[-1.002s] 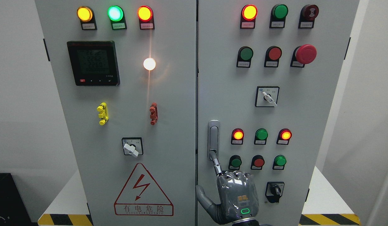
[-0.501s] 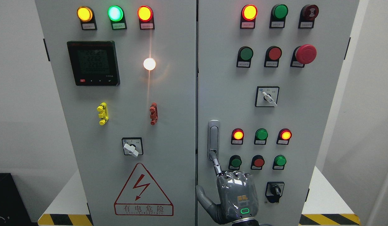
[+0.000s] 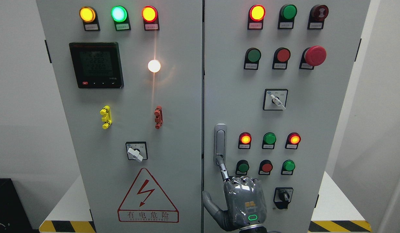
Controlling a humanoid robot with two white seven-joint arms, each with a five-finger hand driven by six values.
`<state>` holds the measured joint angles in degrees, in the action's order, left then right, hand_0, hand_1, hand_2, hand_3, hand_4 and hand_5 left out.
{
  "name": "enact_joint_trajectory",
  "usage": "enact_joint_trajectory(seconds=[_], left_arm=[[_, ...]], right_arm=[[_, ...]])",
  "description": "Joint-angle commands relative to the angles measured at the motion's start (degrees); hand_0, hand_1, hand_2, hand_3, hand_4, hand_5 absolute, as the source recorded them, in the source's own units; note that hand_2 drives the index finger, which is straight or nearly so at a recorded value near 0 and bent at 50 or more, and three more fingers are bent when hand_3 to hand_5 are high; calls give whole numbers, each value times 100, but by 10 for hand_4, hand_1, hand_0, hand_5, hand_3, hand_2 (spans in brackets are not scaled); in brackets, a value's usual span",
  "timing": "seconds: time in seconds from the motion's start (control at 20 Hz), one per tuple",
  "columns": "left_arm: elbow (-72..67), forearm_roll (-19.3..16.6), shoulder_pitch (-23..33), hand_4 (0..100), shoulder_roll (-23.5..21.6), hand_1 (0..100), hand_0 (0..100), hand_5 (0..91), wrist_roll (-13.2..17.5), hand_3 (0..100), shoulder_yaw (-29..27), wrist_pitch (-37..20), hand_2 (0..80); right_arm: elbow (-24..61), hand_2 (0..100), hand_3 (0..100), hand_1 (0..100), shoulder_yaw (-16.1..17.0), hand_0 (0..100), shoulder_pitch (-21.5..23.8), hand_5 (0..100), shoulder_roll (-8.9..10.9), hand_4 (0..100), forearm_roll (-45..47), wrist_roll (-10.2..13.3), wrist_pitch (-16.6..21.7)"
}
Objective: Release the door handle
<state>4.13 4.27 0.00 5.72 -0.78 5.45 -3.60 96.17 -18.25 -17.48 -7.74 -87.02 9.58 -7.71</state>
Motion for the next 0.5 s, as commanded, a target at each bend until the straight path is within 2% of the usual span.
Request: enact_joint_trajectory(seconds=[0.0, 0.45], left_arm=[[0, 4, 97, 0, 0, 556, 120, 0, -1, 0, 0, 0, 0], [0, -5, 97, 0, 0, 556, 120, 0, -1, 0, 0, 0, 0]], right_arm=[[-46, 124, 1000, 216, 14, 338, 7, 1000, 0, 1000, 1, -9, -2], [-64, 134, 1000, 216, 23, 340, 7, 1000, 0, 1000, 1, -17, -2]])
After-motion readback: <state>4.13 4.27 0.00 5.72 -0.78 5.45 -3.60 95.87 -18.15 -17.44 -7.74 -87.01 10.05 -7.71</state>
